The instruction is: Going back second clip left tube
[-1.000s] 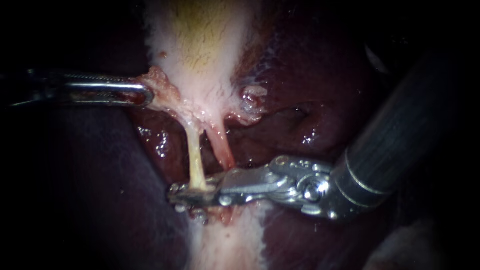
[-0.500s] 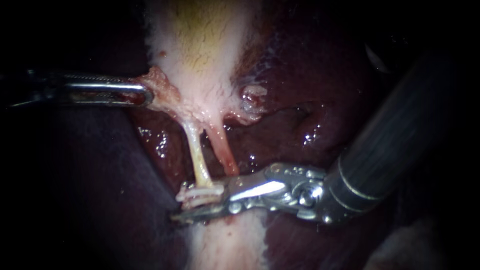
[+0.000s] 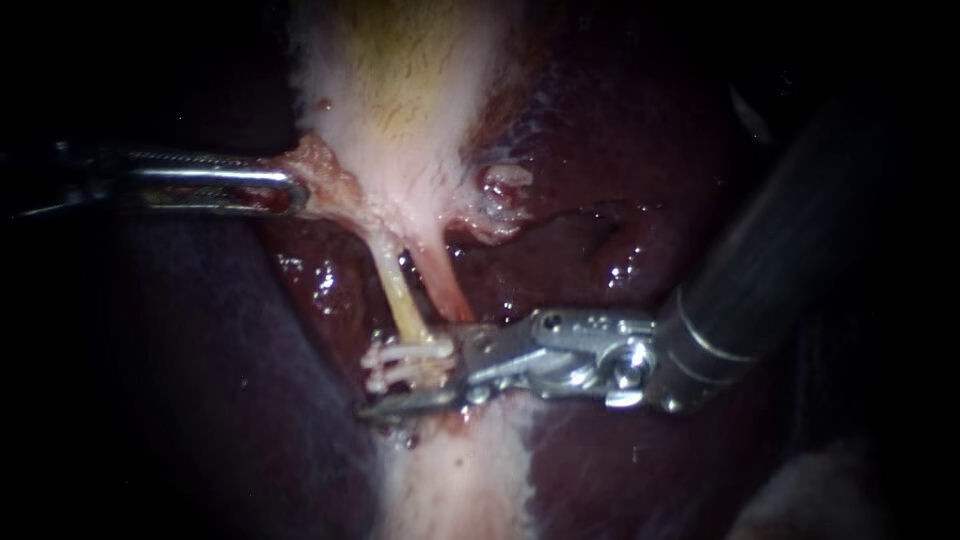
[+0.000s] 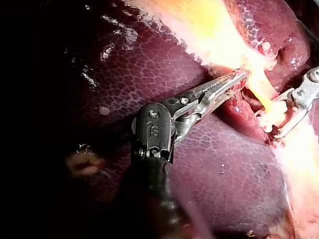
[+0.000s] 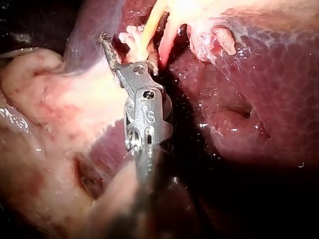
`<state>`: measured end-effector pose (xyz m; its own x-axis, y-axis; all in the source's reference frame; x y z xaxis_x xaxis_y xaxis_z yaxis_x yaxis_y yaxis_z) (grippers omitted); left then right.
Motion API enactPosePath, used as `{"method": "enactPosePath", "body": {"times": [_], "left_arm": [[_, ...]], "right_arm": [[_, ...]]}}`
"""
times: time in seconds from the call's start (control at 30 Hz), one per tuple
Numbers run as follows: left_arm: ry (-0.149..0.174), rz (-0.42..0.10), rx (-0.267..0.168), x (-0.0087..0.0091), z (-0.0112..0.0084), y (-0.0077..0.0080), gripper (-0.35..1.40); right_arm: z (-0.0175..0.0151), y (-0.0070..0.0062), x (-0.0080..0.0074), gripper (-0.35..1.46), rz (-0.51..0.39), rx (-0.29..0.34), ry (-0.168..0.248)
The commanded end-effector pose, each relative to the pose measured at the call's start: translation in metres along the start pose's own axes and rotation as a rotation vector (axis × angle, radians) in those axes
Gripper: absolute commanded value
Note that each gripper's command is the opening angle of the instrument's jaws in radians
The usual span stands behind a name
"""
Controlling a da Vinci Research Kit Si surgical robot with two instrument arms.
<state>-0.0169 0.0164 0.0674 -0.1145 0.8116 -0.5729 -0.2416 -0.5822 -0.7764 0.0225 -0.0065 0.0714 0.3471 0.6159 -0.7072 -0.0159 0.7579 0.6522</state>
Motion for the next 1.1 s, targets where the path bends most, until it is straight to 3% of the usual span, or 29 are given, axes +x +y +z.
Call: {"method": "enactPosePath", "body": {"times": [0.03, 0.57, 0.9, 1.1], "left_arm": [[0.0, 0.0, 0.0, 0.0, 0.0, 0.0, -0.35], [0.0, 0.0, 0.0, 0.0, -0.0002, 0.0001, -0.35], [-0.001, 0.001, -0.002, -0.0001, -0.0005, 0.0001, -0.35], [-0.001, 0.001, -0.002, -0.0001, -0.0005, 0.0001, -0.35]], "right_arm": [[-0.0002, 0.0002, 0.0, 0.5, -0.008, -0.005, 0.001], [-0.0039, 0.0002, 0.0004, 0.5, -0.144, -0.021, 0.005], [-0.0112, 0.0002, 0.0018, 0.5, -0.246, -0.068, 0.011], [-0.0156, 0.0001, 0.0025, 0.5, -0.286, -0.059, 0.011]]}}
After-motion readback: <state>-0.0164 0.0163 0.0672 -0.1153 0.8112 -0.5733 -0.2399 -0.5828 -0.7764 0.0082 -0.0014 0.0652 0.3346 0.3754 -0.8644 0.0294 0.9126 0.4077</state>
